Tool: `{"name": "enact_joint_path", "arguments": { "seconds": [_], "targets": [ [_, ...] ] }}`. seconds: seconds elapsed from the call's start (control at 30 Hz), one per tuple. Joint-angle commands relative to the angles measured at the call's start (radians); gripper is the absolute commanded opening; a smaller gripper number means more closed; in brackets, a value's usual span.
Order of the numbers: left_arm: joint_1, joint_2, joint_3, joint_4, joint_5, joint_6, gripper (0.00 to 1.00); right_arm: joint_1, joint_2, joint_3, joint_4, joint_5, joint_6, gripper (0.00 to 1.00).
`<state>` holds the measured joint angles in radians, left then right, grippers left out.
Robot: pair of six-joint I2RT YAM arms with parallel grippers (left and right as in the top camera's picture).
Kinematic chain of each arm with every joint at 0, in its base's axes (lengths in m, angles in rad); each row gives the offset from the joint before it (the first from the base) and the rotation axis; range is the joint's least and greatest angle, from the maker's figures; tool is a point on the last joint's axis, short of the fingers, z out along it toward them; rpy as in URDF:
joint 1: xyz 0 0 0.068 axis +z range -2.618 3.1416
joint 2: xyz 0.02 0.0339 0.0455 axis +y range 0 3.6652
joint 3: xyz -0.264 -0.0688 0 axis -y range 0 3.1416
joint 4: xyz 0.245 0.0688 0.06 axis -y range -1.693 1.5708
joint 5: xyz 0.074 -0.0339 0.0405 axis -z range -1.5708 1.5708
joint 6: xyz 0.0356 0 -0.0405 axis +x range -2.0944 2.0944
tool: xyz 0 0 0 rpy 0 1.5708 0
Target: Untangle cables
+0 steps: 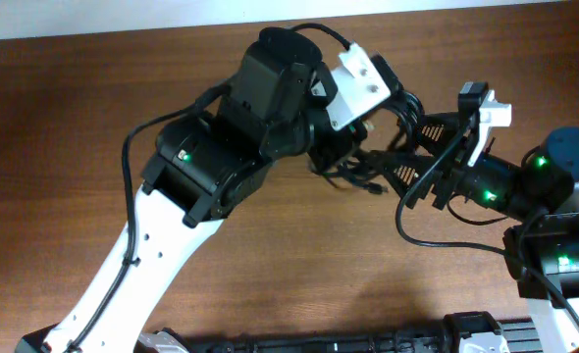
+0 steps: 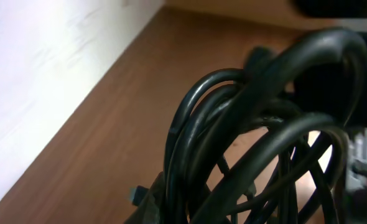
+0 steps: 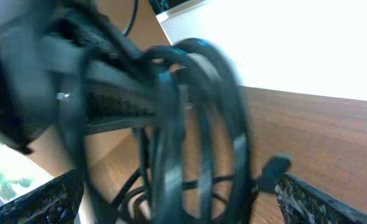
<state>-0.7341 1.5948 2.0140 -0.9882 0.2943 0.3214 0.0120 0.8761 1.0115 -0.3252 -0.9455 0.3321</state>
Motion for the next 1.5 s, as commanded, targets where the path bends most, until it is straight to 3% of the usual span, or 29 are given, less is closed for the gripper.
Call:
{"name": "enact_joint_path", "arguments": {
  "seconds": [0.0,0.07,0.13,0.17,0.27,0.33,0.37,0.43,0.57,0.6,0.97,1.47],
  "targets": [
    [0.001,-0.050,0.016,0.000,0.122,0.063,0.00,0.000,-0.004,0.002,-0.013,0.015,-0.041,1.00],
    [0.002,-0.062,0.016,-0.002,0.122,0.063,0.00,0.000,-0.004,0.002,-0.016,0.010,-0.048,0.82],
    [0.002,-0.067,0.016,-0.002,0.130,0.063,0.00,0.000,-0.004,0.002,-0.020,0.006,-0.048,0.14],
    [0.002,-0.067,0.016,-0.002,0.129,0.063,0.00,0.000,-0.004,0.002,-0.024,0.007,-0.048,0.04],
    [0.002,-0.067,0.016,-0.002,0.129,0.063,0.00,0.000,-0.004,0.002,-0.032,0.007,-0.048,0.04],
    [0.002,-0.067,0.016,-0.002,0.129,0.063,0.08,0.000,-0.004,0.002,-0.035,0.007,-0.048,0.04],
    [0.002,-0.067,0.016,-0.002,0.128,0.063,0.21,0.000,-0.004,0.002,-0.035,0.007,-0.048,0.04],
    [0.003,-0.067,0.016,-0.002,0.118,0.062,0.60,0.000,-0.004,0.002,-0.038,0.008,-0.048,0.04],
    [0.004,-0.068,0.016,-0.029,-0.012,0.061,0.90,0.000,-0.004,0.002,-0.039,0.008,-0.048,0.04],
    [0.004,-0.068,0.016,-0.037,-0.043,0.060,0.93,0.000,-0.004,0.002,-0.038,0.008,-0.048,0.04],
    [0.004,-0.068,0.016,-0.089,-0.317,-0.026,0.95,0.000,-0.004,0.002,-0.037,0.015,-0.048,0.04],
    [0.004,-0.068,0.016,-0.088,-0.170,-0.045,0.99,0.000,-0.004,0.002,-0.034,-0.005,-0.047,0.04]
  ]
}}
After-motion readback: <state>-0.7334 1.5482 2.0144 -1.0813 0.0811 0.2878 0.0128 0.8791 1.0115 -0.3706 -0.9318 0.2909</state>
